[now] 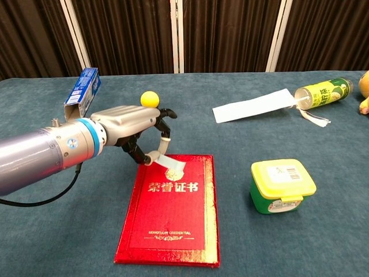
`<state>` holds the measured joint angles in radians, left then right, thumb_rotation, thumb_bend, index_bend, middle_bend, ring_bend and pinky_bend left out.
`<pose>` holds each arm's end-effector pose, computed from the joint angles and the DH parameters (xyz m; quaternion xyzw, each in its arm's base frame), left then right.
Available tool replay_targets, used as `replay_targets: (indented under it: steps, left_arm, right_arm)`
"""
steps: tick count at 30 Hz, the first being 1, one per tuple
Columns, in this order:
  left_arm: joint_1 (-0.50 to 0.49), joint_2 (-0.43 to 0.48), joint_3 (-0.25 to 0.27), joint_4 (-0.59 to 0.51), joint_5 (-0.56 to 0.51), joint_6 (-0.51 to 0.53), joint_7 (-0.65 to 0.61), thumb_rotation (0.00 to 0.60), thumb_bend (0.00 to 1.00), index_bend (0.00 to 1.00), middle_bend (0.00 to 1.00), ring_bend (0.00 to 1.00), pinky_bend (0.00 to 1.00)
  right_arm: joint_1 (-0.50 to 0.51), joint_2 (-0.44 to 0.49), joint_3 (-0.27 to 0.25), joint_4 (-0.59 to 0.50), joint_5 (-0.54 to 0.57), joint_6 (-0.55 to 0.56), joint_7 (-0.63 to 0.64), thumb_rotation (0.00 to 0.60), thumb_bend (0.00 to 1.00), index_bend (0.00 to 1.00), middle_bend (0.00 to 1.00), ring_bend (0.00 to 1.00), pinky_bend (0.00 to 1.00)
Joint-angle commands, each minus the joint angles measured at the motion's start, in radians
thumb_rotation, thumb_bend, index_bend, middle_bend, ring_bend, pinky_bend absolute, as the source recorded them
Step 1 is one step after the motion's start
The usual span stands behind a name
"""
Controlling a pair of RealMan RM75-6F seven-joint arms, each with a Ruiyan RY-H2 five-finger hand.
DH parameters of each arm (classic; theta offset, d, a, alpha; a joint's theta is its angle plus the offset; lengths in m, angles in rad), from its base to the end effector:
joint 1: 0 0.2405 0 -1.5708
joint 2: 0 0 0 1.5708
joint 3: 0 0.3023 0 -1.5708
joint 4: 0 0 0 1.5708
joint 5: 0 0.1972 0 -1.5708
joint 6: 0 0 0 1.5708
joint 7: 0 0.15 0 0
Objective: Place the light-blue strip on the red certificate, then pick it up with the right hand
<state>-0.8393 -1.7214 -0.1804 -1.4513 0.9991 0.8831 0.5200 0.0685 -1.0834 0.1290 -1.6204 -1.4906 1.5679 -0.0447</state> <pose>-0.1285 0.3627 -0.0772 -0.7916 -0.3671 -0.3373 0.3533 -0.3393 -0.1974 0.2266 0.5675 -0.3249 0.4112 0.6350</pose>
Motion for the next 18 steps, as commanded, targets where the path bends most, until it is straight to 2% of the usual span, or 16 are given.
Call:
replay_targets:
  steps: [1,7,11,13,18]
  left_arm:
    - [-0.001,0.012,0.011,-0.02,-0.008,-0.004,0.004,0.6,0.44,0.57,0.0,0.0,0.0]
    - [0.006,0.063,0.03,-0.087,-0.021,-0.01,0.008,0.6,0.14,0.47,0.0,0.0,0.0]
    - [0.022,0.117,0.045,-0.156,-0.006,-0.005,-0.013,0.6,0.05,0.44,0.0,0.0,0.0]
    - [0.03,0.148,0.06,-0.188,0.006,-0.007,-0.024,0.6,0.01,0.4,0.0,0.0,0.0]
    - [0.036,0.185,0.074,-0.228,0.02,-0.012,-0.053,0.6,0.0,0.34,0.0,0.0,0.0]
  right_arm:
    - [0.0,0.0,0.0,0.0,0.0,-0.001,0.002,0.6,0.0,0.12,0.0,0.0,0.0]
    - [0.0,0.001,0.001,0.001,0.0,0.001,0.005,0.6,0.0,0.12,0.0,0.0,0.0]
    - [0.0,0.001,0.0,-0.001,-0.004,0.003,0.004,0.6,0.0,0.12,0.0,0.0,0.0]
    - [0.0,0.0,-0.001,-0.001,-0.005,0.003,0.001,0.6,0.0,0.12,0.0,0.0,0.0]
    - [0.0,-0.001,-0.003,-0.006,-0.01,0.004,-0.006,0.6,0.0,0.12,0.0,0.0,0.0]
